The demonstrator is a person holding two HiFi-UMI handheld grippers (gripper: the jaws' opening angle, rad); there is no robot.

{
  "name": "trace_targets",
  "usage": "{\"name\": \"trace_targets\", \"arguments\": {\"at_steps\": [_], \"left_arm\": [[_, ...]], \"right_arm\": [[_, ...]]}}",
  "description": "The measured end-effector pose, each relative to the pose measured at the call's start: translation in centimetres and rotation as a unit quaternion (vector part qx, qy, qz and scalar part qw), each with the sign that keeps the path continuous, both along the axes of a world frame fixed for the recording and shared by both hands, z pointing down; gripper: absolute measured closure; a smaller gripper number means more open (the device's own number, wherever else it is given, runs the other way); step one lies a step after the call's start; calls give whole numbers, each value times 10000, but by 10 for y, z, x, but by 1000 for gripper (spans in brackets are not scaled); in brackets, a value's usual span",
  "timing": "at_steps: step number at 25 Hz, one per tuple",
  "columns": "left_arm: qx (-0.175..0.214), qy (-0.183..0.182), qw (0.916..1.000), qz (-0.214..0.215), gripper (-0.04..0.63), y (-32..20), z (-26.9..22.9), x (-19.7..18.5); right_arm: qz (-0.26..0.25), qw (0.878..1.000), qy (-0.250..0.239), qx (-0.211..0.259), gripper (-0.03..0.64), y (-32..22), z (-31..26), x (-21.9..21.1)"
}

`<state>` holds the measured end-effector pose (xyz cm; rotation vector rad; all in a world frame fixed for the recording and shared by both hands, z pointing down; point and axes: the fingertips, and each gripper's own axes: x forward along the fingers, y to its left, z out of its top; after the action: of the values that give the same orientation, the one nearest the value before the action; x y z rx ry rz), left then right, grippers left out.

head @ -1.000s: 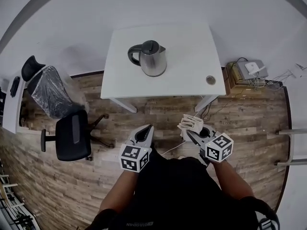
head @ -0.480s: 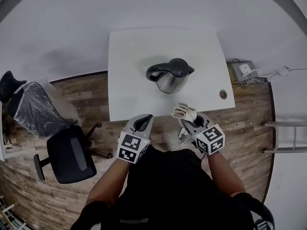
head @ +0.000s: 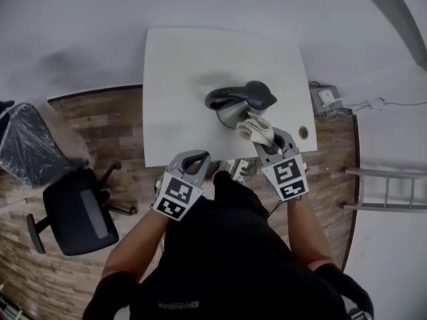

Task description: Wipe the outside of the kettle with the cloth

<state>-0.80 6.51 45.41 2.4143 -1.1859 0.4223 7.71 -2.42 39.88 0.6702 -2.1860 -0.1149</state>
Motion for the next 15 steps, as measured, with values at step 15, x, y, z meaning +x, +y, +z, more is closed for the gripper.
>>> {"name": "trace_targets", "arguments": {"at_steps": [15], "left_arm": [[-135, 79, 9981, -604, 588, -6, 15, -21]], "right_arm": [[-457, 9937, 1010, -146, 518, -25, 47, -32]]}}
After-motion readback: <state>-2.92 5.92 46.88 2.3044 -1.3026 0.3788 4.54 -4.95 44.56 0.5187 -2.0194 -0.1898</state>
